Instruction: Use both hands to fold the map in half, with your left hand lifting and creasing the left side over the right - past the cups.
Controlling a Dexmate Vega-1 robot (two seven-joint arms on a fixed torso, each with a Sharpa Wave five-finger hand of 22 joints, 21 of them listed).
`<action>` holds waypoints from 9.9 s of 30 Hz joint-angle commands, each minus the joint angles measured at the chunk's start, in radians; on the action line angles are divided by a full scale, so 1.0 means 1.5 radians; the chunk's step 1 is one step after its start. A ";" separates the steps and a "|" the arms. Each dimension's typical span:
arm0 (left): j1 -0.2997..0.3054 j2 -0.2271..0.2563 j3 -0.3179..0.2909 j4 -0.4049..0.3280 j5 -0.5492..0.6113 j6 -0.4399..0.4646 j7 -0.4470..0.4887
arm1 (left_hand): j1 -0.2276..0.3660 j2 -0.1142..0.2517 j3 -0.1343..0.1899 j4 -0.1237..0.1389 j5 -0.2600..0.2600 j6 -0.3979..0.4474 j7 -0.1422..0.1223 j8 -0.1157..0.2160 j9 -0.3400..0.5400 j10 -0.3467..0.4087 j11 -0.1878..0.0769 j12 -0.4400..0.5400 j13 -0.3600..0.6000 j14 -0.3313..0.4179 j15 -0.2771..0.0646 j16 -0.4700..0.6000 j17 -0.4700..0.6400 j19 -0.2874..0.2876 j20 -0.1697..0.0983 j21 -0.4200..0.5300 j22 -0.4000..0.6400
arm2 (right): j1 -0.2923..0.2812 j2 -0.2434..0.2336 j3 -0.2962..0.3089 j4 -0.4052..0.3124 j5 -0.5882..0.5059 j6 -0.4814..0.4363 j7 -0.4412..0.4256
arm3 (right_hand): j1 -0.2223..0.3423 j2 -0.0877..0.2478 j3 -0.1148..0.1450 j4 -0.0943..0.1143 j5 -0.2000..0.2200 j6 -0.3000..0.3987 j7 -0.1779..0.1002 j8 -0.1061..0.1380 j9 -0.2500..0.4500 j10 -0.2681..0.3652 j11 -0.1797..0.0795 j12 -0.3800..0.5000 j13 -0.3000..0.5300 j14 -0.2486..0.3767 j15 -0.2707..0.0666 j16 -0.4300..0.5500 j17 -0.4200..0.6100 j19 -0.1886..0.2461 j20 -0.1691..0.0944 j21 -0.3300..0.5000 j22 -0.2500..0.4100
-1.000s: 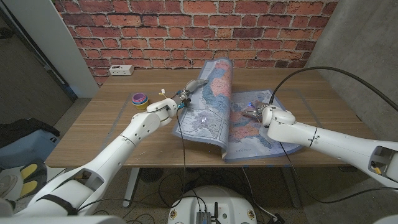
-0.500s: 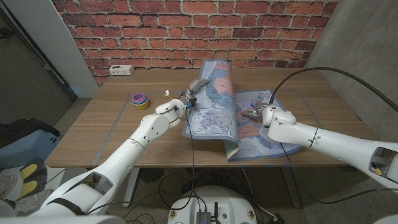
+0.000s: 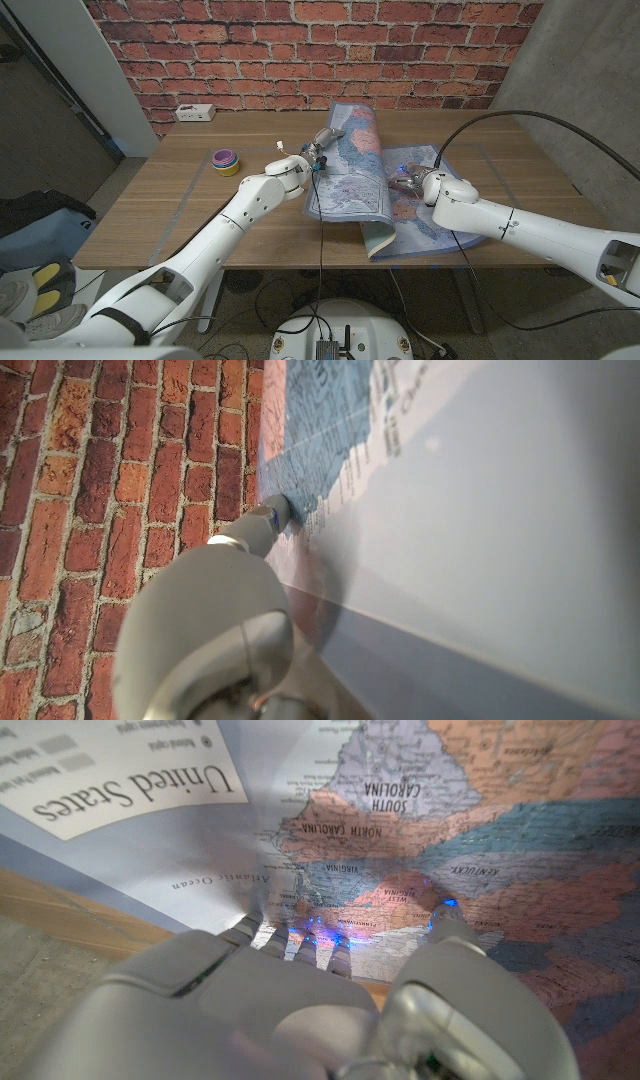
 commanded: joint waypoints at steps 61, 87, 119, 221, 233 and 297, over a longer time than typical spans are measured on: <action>-0.091 -0.047 0.115 0.067 0.139 0.176 -0.010 | -0.096 -0.003 0.021 0.023 0.012 -0.111 0.050 -0.082 -0.041 -0.086 0.046 -0.207 0.005 -0.230 0.093 -0.027 0.005 -0.157 0.119 -0.077 -0.001 | -0.240 -0.017 0.254 -0.148 -0.051 0.072 -0.348 | 0.082 0.101 0.072 0.000 -0.009 0.056 0.004 0.009 0.002 0.051 -0.011 0.009 0.000 0.046 -0.024 0.012 0.000 0.058 -0.018 0.008 0.002; -0.178 -0.016 0.221 0.182 0.254 0.049 -0.298 | -0.505 -0.190 -0.448 0.050 0.056 -0.409 0.055 -0.420 -0.137 -0.568 0.157 -0.278 0.006 -0.716 0.212 -0.033 0.006 -0.527 0.188 -0.484 0.002 | -0.249 -0.023 0.282 -0.160 -0.049 0.075 -0.327 | 0.072 0.089 0.067 0.009 -0.022 0.065 0.006 0.009 0.002 0.060 -0.008 0.009 0.000 0.053 -0.020 0.010 0.002 0.061 -0.011 0.006 0.002; -0.174 -0.051 0.194 0.228 0.260 0.076 -0.306 | -0.498 0.050 -0.477 0.160 0.113 -0.348 0.052 -0.502 -0.132 -0.603 0.173 -0.274 0.003 -0.763 0.209 -0.030 0.003 -0.561 0.186 -0.589 0.008 | -0.164 -0.048 0.250 -0.212 -0.160 -0.045 -0.307 | 0.102 0.102 0.093 0.007 -0.030 0.101 0.012 0.013 0.003 0.112 -0.011 0.013 0.000 0.106 -0.030 0.015 0.003 0.132 -0.012 0.017 0.003; -0.149 -0.044 0.189 0.191 0.268 0.078 -0.263 | -0.492 0.027 -0.452 0.198 0.085 -0.318 0.053 -0.508 -0.129 -0.609 0.178 -0.275 0.004 -0.767 0.211 -0.030 0.003 -0.557 0.186 -0.598 0.009 | -0.167 -0.057 0.238 -0.153 -0.010 -0.060 -0.160 | -0.006 0.100 0.052 0.079 -0.031 0.085 0.007 -0.006 0.004 0.101 -0.003 -0.006 0.002 0.068 -0.038 -0.005 0.013 0.116 -0.030 -0.006 0.005; -0.154 -0.048 0.191 0.200 0.268 0.074 -0.269 | -0.492 0.027 -0.451 0.199 0.084 -0.318 0.053 -0.509 -0.129 -0.611 0.179 -0.275 0.004 -0.768 0.211 -0.030 0.003 -0.557 0.186 -0.599 0.009 | -0.191 -0.046 0.257 -0.134 0.067 -0.051 -0.206 | -0.090 0.095 0.032 0.150 -0.029 0.023 0.027 -0.008 0.003 0.066 -0.003 -0.005 0.002 0.023 -0.052 -0.005 0.019 0.059 -0.039 -0.009 0.004; -0.099 0.054 0.256 0.093 0.855 -0.280 -0.036 | -0.176 0.049 -0.172 -0.003 0.018 0.088 -0.099 -0.464 -0.138 -0.280 0.026 -0.202 0.028 -0.401 0.041 0.031 0.036 -0.301 0.136 -0.541 0.025 | -0.109 -0.037 0.137 -0.062 0.154 -0.082 -0.235 | 0.031 0.078 0.108 0.049 -0.024 -0.062 0.003 0.002 0.001 -0.017 -0.010 -0.002 0.000 -0.025 -0.037 -0.008 -0.003 0.036 -0.036 0.001 0.001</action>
